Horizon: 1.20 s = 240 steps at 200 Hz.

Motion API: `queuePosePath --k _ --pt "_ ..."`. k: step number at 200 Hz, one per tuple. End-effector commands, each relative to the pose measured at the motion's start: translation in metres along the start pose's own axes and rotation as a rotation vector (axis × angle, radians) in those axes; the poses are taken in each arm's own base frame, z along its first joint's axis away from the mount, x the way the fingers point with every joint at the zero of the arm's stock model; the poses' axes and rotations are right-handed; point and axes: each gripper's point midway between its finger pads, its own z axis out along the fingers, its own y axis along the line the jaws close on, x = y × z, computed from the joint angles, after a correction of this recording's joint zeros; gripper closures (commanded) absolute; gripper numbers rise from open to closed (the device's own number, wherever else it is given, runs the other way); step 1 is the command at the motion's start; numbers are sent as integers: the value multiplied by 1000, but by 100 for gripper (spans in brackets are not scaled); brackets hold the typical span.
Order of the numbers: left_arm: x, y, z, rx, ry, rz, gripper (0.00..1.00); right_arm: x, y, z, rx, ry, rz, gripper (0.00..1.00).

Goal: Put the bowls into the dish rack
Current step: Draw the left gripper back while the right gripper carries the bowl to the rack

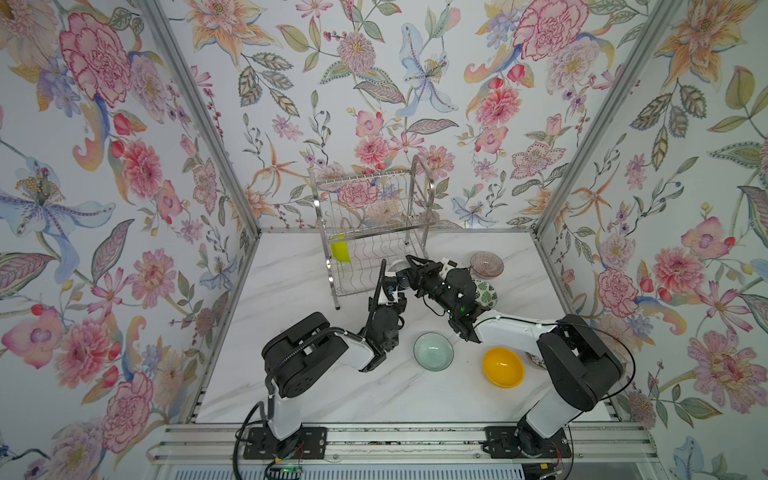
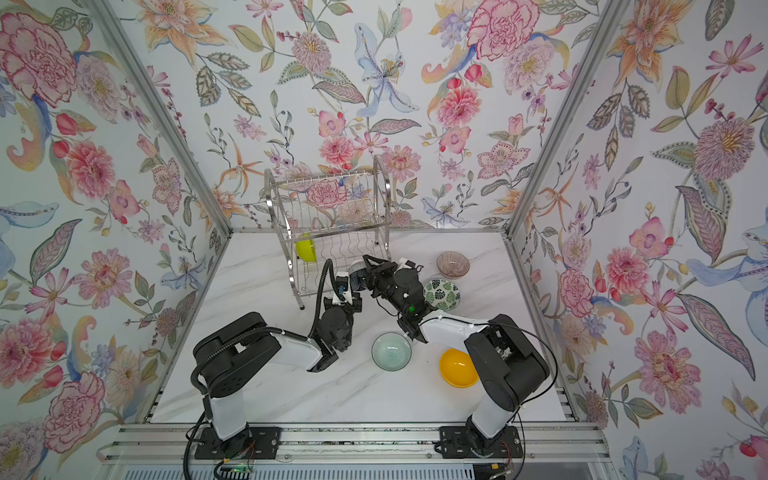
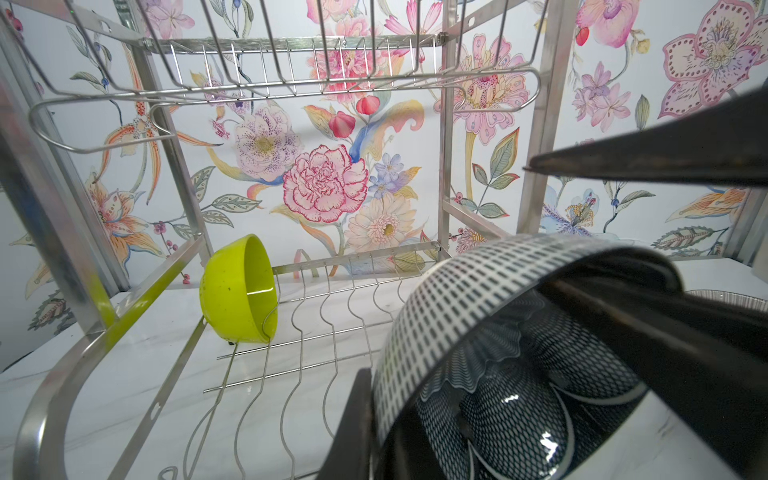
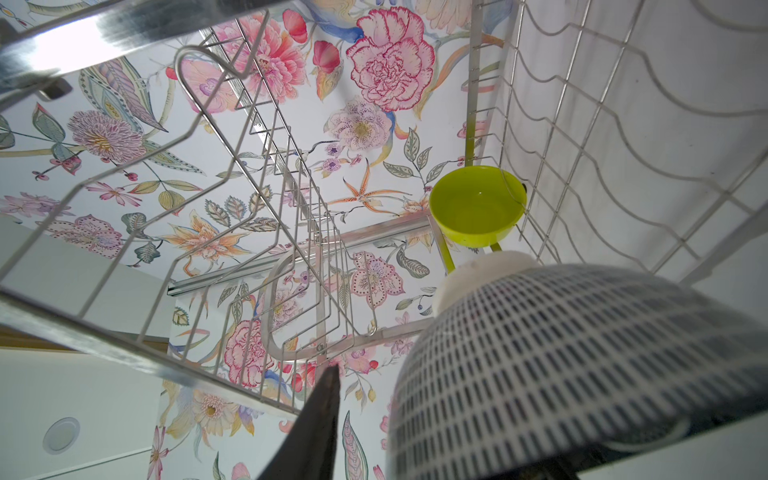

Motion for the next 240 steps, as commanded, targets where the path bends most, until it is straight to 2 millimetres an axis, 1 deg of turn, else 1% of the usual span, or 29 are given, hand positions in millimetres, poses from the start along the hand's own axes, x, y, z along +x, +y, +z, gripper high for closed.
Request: queuePosePath --k 1,16,43,67,81,101,116,124,143,159,182,196,204,225,240 --pt "-21 -5 -2 -23 -61 -15 100 0 15 8 -37 -17 3 70" --pt "-20 -5 -3 -23 -57 -13 100 0 15 8 -33 -18 -5 74" --pt "-20 -5 -3 -15 -54 -11 100 -3 12 6 -19 -37 -34 84" --pt "-20 -5 -3 -14 -51 -16 100 -5 10 4 -18 -46 -59 95" --pt "-21 -5 -4 -10 -53 -25 100 -4 12 4 -25 -43 -77 100" --pt "-21 -3 -5 -8 -52 -42 100 -1 14 4 -46 -30 -102 100" --pt "-21 -1 -5 1 -52 -41 88 1 20 4 -77 -17 -123 100" --pt "-21 -1 -4 11 -49 -75 82 2 23 4 -94 -11 -136 100" --pt "-16 0 -3 31 -27 -96 67 3 30 3 -127 3 -160 100" --pt "-12 2 -1 49 -3 -128 51 2 34 3 -141 11 -191 100" --pt "-10 8 -5 68 17 -164 36 1 39 3 -156 31 -245 100" --pt "-10 12 -9 76 28 -180 20 1 42 3 -161 48 -276 100" --pt "-11 14 -11 84 38 -197 13 1 43 3 -165 55 -299 100" --pt "-11 16 -12 123 92 -231 1 1 47 3 -166 79 -376 100" --pt "-9 17 -12 158 160 -251 1 2 50 2 -173 100 -442 100"
